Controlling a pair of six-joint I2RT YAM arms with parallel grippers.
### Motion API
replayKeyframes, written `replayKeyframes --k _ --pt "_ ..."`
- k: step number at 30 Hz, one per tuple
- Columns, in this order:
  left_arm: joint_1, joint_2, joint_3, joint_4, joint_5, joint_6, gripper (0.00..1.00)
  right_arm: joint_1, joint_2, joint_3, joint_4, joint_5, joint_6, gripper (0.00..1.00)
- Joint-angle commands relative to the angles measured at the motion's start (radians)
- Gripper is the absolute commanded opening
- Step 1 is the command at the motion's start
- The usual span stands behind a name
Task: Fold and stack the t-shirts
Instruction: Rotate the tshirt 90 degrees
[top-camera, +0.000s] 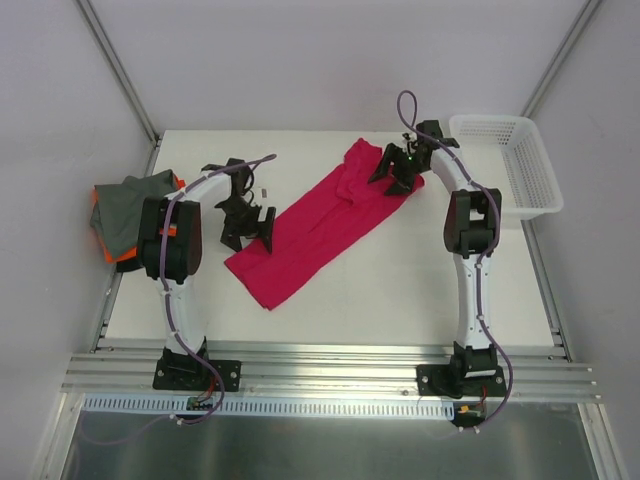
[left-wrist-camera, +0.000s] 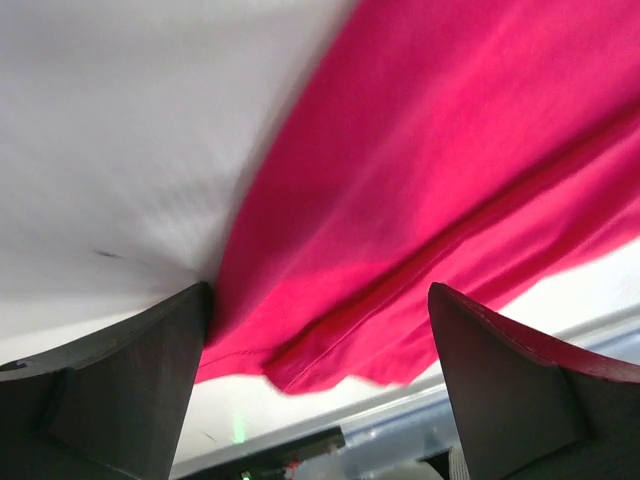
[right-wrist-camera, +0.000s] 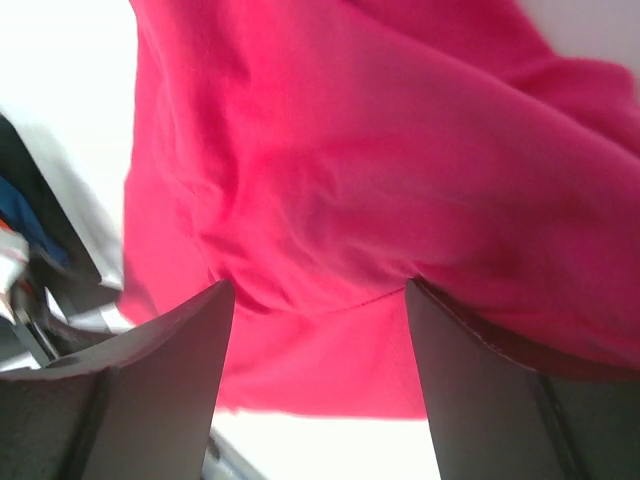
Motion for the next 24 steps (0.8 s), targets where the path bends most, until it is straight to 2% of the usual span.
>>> replayKeyframes --k 1,7,14,18,24 --pt "-0.025 -0.069 -0.055 -0.084 0.076 0.01 0.9 -0.02 0.063 0.128 0.061 0.007 0.024 0.74" --pt "-0.069 -0.11 -0.141 -0.084 0.091 0.006 0.9 -0.023 0.119 0.209 0.129 -0.012 0.078 0.74" --pt "-0.223 -0.155 -0.175 -0.075 0.107 -0.003 0.91 -0.02 0.169 0.257 0.205 -0.034 0.148 0.73" --pt "-0.328 -0.16 -0.168 -0.065 0.08 -0.003 0.92 0.0 0.203 0.283 0.245 -0.054 0.194 0.73" --pt "-0.385 -0.106 -0.091 -0.064 0.051 0.004 0.93 0.036 0.232 0.321 0.302 -0.072 0.256 0.73"
